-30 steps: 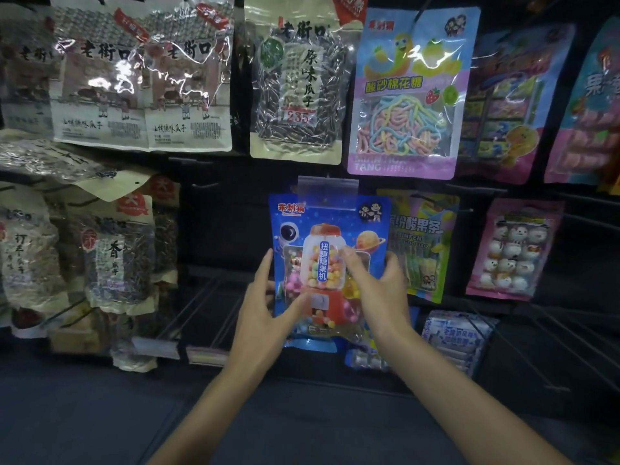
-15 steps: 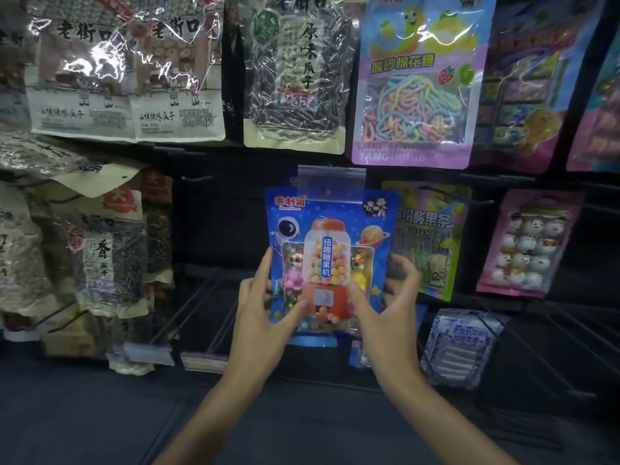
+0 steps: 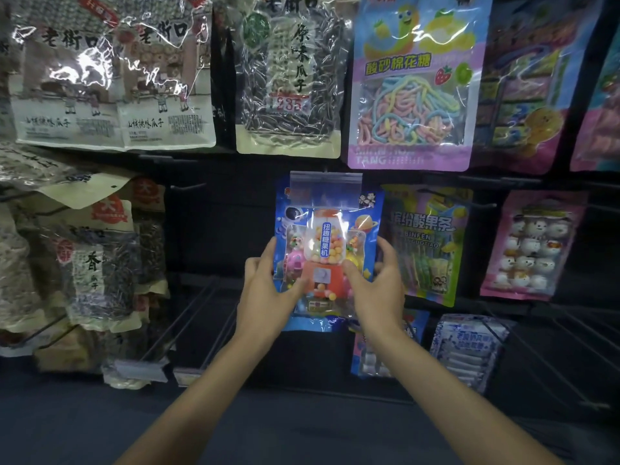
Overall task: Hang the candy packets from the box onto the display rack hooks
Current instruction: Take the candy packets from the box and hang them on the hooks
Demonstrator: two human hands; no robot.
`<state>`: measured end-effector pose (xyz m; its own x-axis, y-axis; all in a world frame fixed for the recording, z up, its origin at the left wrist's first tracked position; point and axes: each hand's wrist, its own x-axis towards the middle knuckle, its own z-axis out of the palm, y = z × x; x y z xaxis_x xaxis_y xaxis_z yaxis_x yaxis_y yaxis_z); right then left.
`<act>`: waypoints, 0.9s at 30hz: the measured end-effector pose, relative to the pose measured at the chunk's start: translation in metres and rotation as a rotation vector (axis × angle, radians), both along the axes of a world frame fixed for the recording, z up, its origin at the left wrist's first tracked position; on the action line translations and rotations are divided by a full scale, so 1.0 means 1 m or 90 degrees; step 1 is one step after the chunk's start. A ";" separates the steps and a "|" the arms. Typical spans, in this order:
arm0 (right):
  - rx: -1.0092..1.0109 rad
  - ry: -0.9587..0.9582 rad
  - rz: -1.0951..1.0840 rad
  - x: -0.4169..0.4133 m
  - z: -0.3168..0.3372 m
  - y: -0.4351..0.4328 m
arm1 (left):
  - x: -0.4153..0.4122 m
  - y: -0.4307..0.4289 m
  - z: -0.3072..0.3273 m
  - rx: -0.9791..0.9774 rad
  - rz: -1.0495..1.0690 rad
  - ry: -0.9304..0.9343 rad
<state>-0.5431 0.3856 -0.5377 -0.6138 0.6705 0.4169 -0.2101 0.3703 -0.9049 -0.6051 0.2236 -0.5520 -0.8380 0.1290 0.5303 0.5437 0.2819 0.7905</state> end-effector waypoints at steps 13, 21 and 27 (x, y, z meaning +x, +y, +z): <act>0.018 -0.067 -0.048 -0.063 0.006 0.018 | -0.057 0.023 -0.001 -0.035 0.032 -0.032; -0.005 -0.083 -0.070 -0.089 0.009 0.032 | -0.091 0.044 0.003 -0.030 0.056 -0.047; 0.018 -0.087 -0.066 -0.105 -0.002 0.037 | -0.107 0.052 -0.003 -0.001 0.045 -0.042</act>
